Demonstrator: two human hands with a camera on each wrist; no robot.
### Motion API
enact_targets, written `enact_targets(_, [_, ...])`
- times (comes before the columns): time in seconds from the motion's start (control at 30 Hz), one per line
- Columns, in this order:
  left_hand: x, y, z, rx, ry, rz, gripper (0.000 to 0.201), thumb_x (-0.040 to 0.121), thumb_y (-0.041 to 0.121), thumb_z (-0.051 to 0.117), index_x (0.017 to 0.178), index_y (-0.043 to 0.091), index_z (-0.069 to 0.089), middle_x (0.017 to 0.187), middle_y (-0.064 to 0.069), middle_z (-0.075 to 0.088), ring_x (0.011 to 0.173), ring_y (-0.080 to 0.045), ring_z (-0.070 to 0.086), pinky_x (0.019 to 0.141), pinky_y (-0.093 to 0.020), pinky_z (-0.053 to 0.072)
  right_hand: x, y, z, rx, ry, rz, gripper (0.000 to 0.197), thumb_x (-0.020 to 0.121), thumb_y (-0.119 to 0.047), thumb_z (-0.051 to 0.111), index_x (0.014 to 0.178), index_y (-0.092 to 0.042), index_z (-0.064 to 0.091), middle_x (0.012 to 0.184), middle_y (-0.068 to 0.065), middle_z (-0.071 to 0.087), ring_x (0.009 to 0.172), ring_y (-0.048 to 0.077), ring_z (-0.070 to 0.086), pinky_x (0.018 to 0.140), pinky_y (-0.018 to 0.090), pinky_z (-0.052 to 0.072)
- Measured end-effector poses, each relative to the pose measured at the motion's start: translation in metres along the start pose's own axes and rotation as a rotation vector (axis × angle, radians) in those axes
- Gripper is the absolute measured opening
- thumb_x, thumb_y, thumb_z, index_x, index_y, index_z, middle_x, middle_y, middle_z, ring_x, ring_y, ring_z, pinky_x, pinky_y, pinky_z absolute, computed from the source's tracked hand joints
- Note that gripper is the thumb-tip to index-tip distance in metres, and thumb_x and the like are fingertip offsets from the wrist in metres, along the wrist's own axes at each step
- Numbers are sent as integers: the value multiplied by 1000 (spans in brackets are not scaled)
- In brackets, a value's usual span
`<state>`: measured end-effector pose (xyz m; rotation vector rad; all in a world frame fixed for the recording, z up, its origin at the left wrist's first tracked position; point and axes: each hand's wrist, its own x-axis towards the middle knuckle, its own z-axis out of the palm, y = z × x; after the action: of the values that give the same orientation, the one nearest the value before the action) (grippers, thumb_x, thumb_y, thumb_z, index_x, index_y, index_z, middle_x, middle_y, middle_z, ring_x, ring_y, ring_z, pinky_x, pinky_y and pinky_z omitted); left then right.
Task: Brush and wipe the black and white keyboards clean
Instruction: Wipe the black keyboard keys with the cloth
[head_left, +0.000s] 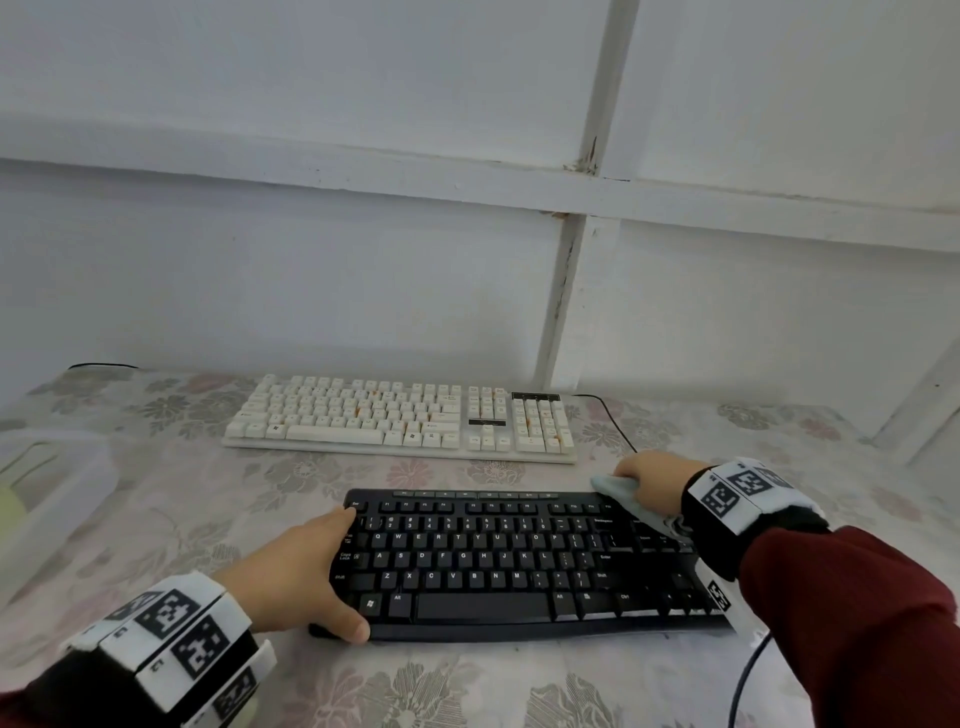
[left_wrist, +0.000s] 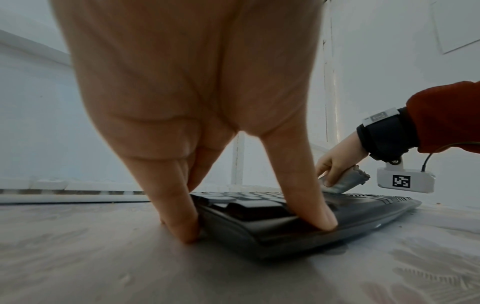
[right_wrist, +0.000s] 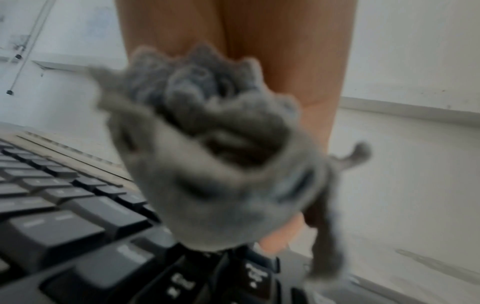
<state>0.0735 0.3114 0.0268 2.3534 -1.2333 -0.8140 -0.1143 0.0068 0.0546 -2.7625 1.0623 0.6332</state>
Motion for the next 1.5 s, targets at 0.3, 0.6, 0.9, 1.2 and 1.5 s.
enact_targets(0.3, [-1,-3,1,-57,-8,-13,82,58,26,86,124,32,37,116,21,51,108,-1,50,88,-15,40,10,17,8,-57,47,89,41,99,-45,34,85,-11,51,89,5,53,82,20,50,75,26,36])
enact_targets(0.6, [0,-6,-1,-52,-28,-6,85,59,27,86,122,37,31,119,23,48,116,-3,47,87,-11,36,-16,35,-6,95,94,55,29,99,-32,38,109,-15,60,110,5,60,97,19,53,83,26,38])
enact_targets(0.9, [-2,-5,2,-98,-16,4,68,64,20,84,93,49,30,102,32,41,93,13,43,69,-1,32,-14,74,14,-26,63,109,34,100,-24,39,131,-29,52,135,5,48,124,24,47,102,29,37])
enact_targets(1.2, [-9,-5,4,-95,-7,-39,78,54,34,83,119,41,40,115,23,55,108,0,53,98,-27,44,-6,71,-6,-257,-7,258,44,101,-38,35,126,-10,56,126,8,54,113,22,53,96,25,40])
enact_targets(1.5, [-14,3,-2,-69,-9,-40,73,70,20,80,118,41,29,93,37,34,105,-1,42,100,-17,33,-18,-139,-32,105,97,-396,38,99,-38,39,126,-16,55,106,2,53,75,13,52,70,22,45])
